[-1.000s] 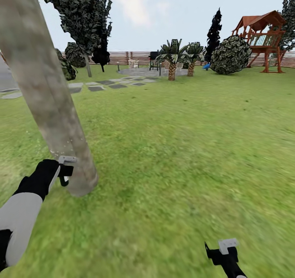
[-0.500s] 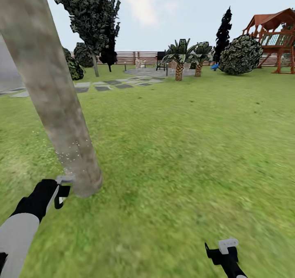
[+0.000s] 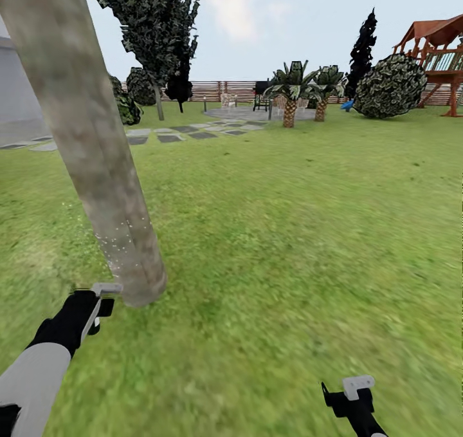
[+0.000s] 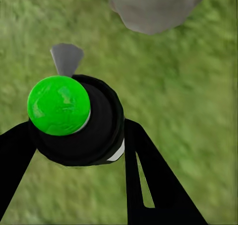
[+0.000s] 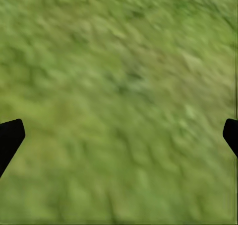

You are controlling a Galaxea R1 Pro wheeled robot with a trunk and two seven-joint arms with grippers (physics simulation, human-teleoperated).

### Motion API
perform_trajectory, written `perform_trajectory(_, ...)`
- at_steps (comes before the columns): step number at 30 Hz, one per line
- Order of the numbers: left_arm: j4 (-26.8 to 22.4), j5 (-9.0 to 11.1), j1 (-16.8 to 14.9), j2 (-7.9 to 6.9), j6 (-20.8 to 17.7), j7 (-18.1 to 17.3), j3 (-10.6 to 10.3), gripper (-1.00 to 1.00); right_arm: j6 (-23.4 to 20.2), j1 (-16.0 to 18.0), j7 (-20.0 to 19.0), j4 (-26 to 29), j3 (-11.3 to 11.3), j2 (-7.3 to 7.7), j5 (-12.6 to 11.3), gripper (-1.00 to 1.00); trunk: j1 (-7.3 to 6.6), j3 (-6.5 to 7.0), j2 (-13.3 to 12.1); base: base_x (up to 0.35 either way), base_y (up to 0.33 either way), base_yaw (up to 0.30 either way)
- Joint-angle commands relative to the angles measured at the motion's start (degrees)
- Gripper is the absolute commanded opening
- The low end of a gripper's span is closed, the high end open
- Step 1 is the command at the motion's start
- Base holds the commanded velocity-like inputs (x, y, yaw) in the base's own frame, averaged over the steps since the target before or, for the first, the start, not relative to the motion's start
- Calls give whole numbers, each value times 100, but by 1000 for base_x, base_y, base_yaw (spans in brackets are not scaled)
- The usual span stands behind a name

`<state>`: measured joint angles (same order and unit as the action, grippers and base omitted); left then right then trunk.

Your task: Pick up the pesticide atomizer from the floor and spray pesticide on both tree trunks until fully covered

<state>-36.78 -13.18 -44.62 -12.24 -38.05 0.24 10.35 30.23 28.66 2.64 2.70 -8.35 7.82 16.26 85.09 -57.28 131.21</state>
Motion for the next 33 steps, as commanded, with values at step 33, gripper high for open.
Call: perform_trajectory(33,48,6,282,146,430,302,407,-100,0,-1,-1,-9,0,-61,0,100,0,-22,0,158,-231,130)
